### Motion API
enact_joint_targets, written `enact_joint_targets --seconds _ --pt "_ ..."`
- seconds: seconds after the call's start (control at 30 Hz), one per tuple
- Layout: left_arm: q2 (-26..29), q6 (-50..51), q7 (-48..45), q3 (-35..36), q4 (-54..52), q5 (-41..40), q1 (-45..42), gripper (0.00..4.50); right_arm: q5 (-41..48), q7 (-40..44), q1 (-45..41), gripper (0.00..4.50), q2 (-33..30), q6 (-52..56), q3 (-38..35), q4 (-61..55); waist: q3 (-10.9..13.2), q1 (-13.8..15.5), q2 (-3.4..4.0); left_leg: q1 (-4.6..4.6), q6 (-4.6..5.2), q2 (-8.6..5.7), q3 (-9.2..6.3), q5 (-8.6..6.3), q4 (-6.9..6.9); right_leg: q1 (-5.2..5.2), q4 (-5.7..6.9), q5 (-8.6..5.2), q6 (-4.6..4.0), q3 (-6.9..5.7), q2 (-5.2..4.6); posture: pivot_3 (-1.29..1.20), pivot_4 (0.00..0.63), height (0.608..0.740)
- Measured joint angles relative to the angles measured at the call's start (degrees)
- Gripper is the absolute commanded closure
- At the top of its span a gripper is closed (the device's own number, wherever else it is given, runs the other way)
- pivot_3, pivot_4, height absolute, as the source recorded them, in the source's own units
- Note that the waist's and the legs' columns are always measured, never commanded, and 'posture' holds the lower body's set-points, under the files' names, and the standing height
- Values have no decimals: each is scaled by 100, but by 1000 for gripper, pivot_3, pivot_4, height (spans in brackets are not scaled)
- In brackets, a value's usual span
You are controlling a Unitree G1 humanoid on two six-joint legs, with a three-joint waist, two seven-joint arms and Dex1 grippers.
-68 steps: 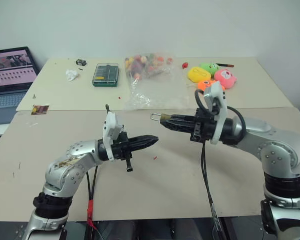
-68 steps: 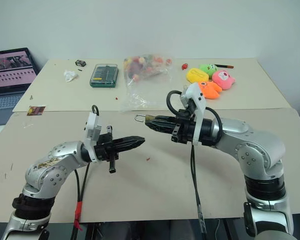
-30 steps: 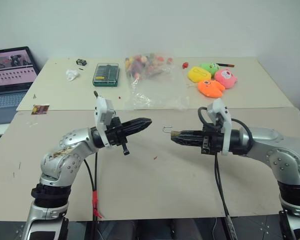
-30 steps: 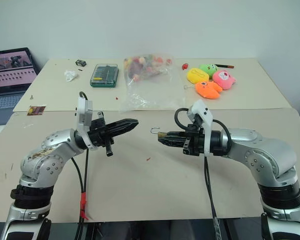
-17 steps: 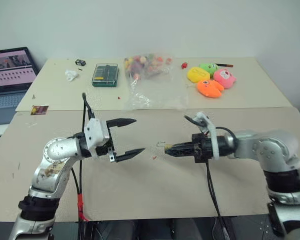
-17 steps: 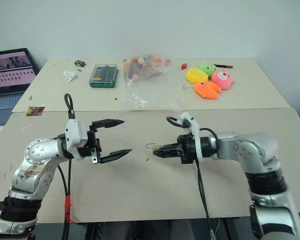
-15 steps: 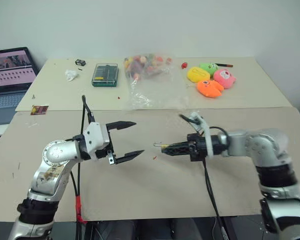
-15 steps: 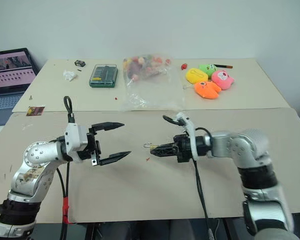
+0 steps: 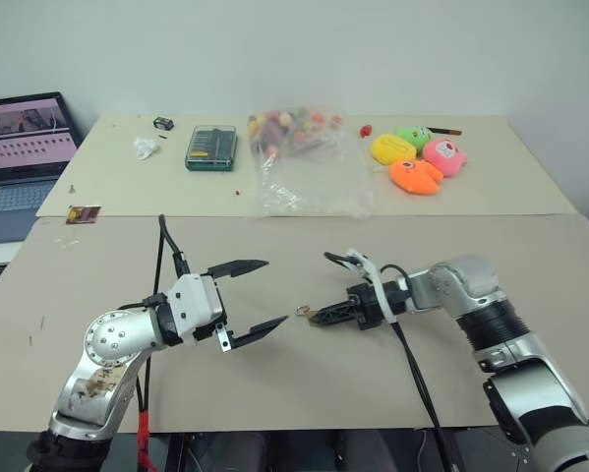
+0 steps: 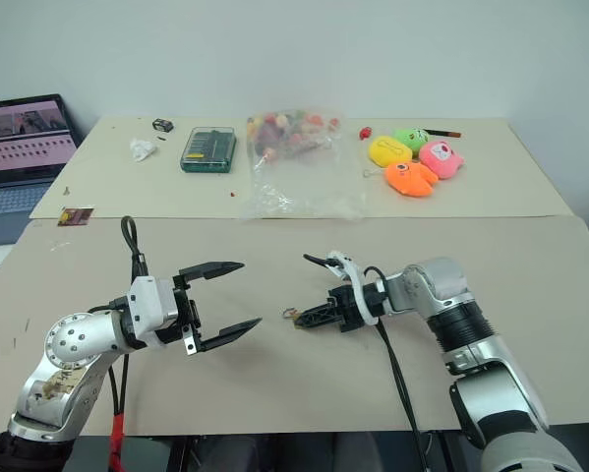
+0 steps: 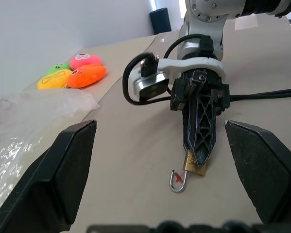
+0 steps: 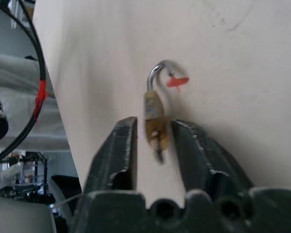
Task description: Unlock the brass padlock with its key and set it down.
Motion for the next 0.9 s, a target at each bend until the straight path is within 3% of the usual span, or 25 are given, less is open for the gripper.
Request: enact_joint_targets --seconds 0.17,0.33,0.5,0.63,0.73,0.9 --pt "-81 3 18 -110 43 -22 -74 0 -144 581 72 63 -893 -132 3 -29 0 70 1 36 17 3 -3 -11 -1 60 -37 -1 1 -12 1 0 150 740" --pt "-291 193 75 -216 217 -104 -331 0 -576 1120 356 26 -1991 -673 -35 -28 -1 80 1 39 29 8 -4 -19 -1 76 -72 5 12 -20 5 0 150 740" --pt "-62 934 145 -295 356 -231 -531 0 -1402 1682 1142 26 -2660 -2673 -117 -673 1 22 4 31 -10 13 2 -3 -8 62 -72 3 14 -17 12 0 150 740" --pt "523 1624 57 -302 509 -224 -665 0 -1703 1423 1430 26 -2545 -3812 -749 -1639 6 -107 9 35 -9 33 18 -11 -10 56 -69 3 16 0 29 0 150 740" --pt "965 1894 -80 233 639 -423 -671 0 -1701 1225 1744 26 -2538 -4078 -1219 -2546 8 -90 11 35 -23 52 6 -17 -12 52 -70 1 11 -4 53 0 150 740" --pt "1063 2024 -69 696 949 -603 -997 0 -1367 923 2132 26 -2020 -4039 -1580 -3222 8 -17 12 35 -29 48 8 -16 -5 60 -76 4 6 2 50 0 150 740"
